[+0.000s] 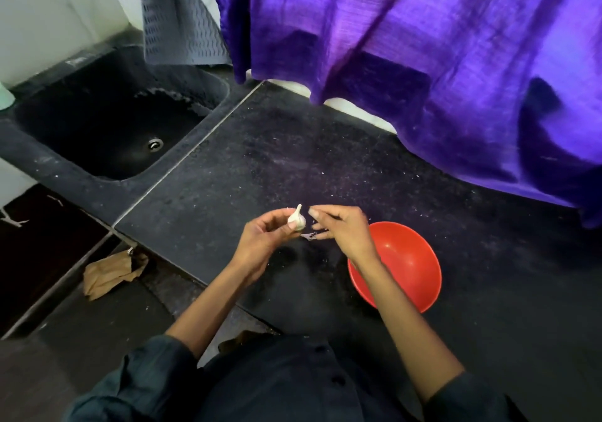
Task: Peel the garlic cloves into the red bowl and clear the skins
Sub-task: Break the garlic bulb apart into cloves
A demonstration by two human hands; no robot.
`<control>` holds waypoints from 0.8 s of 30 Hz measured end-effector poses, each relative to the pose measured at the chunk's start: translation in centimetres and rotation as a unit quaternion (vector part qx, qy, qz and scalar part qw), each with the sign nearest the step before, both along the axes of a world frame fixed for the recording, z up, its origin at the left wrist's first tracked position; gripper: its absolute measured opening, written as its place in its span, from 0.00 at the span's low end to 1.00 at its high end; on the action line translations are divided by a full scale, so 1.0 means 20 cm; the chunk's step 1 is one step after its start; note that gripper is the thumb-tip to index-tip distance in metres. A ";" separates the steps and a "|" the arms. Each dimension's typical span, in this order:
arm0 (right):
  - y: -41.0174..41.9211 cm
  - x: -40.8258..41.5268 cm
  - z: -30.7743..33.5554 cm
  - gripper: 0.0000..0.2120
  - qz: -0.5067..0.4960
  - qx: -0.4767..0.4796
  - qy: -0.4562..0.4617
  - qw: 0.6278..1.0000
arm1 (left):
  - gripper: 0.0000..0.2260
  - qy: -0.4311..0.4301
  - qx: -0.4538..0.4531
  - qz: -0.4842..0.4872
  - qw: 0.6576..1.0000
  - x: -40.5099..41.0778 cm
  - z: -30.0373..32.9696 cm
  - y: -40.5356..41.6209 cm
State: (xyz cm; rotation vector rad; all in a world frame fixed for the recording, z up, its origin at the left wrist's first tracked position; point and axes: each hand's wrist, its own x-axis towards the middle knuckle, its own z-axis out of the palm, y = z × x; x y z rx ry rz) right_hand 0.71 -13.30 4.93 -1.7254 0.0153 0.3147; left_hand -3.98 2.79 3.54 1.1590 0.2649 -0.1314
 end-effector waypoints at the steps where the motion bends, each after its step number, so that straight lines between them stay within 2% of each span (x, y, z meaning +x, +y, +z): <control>1: 0.00 -0.01 0.01 0.08 0.018 0.042 0.021 0.999 | 0.12 -0.001 -0.001 0.009 1.000 -0.01 0.01 -0.02; 4: -0.01 -0.05 0.01 0.07 0.050 0.106 0.041 0.992 | 0.15 -0.016 0.026 0.027 0.999 -0.04 0.03 -0.05; 7: -0.01 -0.06 0.01 0.06 0.040 0.157 0.050 0.986 | 0.19 -0.034 0.083 0.034 0.995 -0.07 0.04 -0.08; 10: 0.00 -0.08 0.02 0.06 0.026 0.171 0.066 0.983 | 0.16 -0.050 0.129 0.059 0.989 -0.08 0.06 -0.10; 17: 0.05 -0.08 0.04 0.02 -0.012 0.168 0.050 0.985 | 0.12 -0.052 0.084 0.009 0.995 -0.05 0.07 -0.05; 24: 0.11 -0.07 0.01 0.05 -0.060 0.174 0.052 0.982 | 0.17 -0.030 0.010 -0.075 0.997 0.01 0.03 0.05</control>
